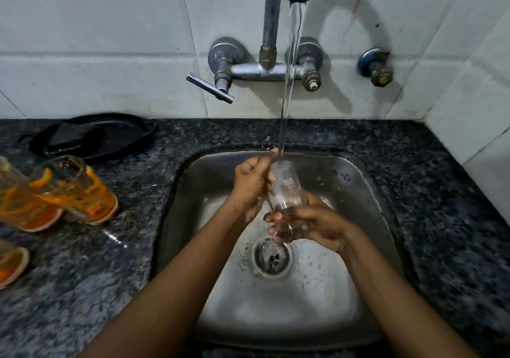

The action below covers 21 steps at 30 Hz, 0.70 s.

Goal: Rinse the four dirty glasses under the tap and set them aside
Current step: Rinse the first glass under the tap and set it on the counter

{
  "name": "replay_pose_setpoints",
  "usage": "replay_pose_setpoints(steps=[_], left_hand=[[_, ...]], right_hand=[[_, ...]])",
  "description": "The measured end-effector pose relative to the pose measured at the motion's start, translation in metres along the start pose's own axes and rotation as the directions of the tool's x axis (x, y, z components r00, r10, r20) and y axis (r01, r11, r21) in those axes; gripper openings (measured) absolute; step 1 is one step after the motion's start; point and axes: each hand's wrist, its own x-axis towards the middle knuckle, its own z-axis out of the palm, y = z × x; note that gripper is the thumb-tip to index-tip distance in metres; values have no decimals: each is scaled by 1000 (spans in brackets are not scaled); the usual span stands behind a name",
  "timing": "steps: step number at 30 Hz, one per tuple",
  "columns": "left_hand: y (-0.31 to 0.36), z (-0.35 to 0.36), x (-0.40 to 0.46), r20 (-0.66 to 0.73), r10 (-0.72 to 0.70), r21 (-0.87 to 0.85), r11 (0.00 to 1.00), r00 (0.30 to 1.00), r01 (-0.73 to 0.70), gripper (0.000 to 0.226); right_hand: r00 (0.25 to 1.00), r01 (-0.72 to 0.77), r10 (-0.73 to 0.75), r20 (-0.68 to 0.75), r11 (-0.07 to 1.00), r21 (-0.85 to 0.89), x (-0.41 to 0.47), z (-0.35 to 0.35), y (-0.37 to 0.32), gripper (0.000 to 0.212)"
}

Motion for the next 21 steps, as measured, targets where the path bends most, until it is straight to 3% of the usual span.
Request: replay_pose_setpoints(steps=[1,2,3,4,5,6,7,8,9,10,11,14,17,21], left_hand=[[0,1,1,-1,5,45,999,1000,-5,27],[1,5,2,-17,33,176,984,999,-30,31],[1,9,2,-37,83,359,931,996,-65,35],[1,14,1,-39,158,531,840,987,-114,38],[1,19,0,-35,234,630,760,972,-160,41],[1,20,-1,-37,286,656,730,957,-193,43],[3,19,-3,-28,318,640,734,948,-228,44],[4,16,-3,-2,324,580,771,946,-263,43],[4,12,-4,48,307,488,823,951,-290,42],[4,9,-5,93,280,396,870,955,-294,40],[5,6,-7,112,257,329,902,960,-280,39],[8,5,-11,39,160,123,979,986,-163,38],[17,-2,-8,-41,100,-107,989,994,-104,36],[19,-23,-4,-214,-15,-139,990,977,-15,36]], right_hand=[[999,3,-5,-52,999,-44,0,3,0,59],[986,7,-41,-163,979,-203,3,7,1,62],[955,-26,-111,-274,892,-452,7,13,0,66],[905,-129,-206,-371,699,-703,10,19,-1,69],[848,-216,-323,-420,512,-832,11,24,-1,70],[828,-212,-381,-410,464,-860,12,26,1,69],[857,-120,-353,-374,571,-812,11,23,0,62],[912,12,-266,-314,780,-625,10,18,-2,49],[957,89,-187,-222,917,-388,7,12,-3,36],[981,100,-128,-147,978,-185,7,5,0,29],[988,108,-117,-97,990,-91,7,1,2,29],[967,143,-179,-182,970,-195,17,0,7,47],[928,221,-288,-237,937,-272,29,4,5,66],[897,321,-386,-216,905,-280,32,8,-11,70]])
